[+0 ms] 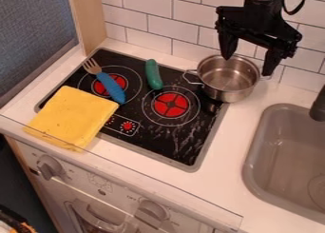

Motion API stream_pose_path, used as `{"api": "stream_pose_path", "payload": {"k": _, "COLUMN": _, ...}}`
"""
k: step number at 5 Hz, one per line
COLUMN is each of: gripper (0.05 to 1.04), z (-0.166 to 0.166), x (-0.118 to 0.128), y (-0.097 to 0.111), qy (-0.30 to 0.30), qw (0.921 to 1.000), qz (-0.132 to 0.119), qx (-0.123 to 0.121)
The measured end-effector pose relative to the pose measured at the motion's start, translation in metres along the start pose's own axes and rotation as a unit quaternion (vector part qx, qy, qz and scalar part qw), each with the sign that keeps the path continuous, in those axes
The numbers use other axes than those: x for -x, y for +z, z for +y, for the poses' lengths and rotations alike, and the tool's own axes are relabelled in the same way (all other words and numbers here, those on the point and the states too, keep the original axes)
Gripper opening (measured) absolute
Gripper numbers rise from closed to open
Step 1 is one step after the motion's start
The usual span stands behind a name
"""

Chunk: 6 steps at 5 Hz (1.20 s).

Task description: Move the cucumber to the right side of the stove

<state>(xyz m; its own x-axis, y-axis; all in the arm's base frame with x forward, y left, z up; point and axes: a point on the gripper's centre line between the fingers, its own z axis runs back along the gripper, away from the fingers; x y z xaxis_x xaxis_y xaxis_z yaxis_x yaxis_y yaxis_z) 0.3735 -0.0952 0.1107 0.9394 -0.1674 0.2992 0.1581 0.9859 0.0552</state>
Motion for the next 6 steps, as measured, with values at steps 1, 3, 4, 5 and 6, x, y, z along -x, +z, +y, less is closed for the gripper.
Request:
{"api": "stream_pose_path", "payload": {"k": 1, "gripper": 1.001, "z": 0.000, "x": 0.006, "y": -0.012, "qy": 0.002, "qw": 0.9998, "qz": 0.018, "qx": -0.003}}
{"api": "stream_pose_path", "payload": {"k": 3, "gripper": 1.001, "z": 0.060, "x": 0.018, "y": -0.025, "qy": 0.097, "qw": 0.9946, "qz": 0.035, "qx": -0.013}}
{"api": "stream_pose_path", "payload": {"k": 4, "gripper": 1.001, "z": 0.087, "x": 0.032, "y": -0.031, "qy": 0.130, "qw": 0.9894, "qz": 0.050, "qx": -0.041}}
{"api": "stream_pose_path", "payload": {"k": 5, "gripper": 1.001, "z": 0.127, "x": 0.044, "y": -0.037, "qy": 0.195, "qw": 0.9782, "qz": 0.047, "qx": -0.055}}
{"api": "stream_pose_path", "payload": {"k": 6, "gripper": 1.001, "z": 0.141, "x": 0.050, "y": -0.053, "qy": 0.216, "qw": 0.9726, "qz": 0.063, "qx": -0.060}}
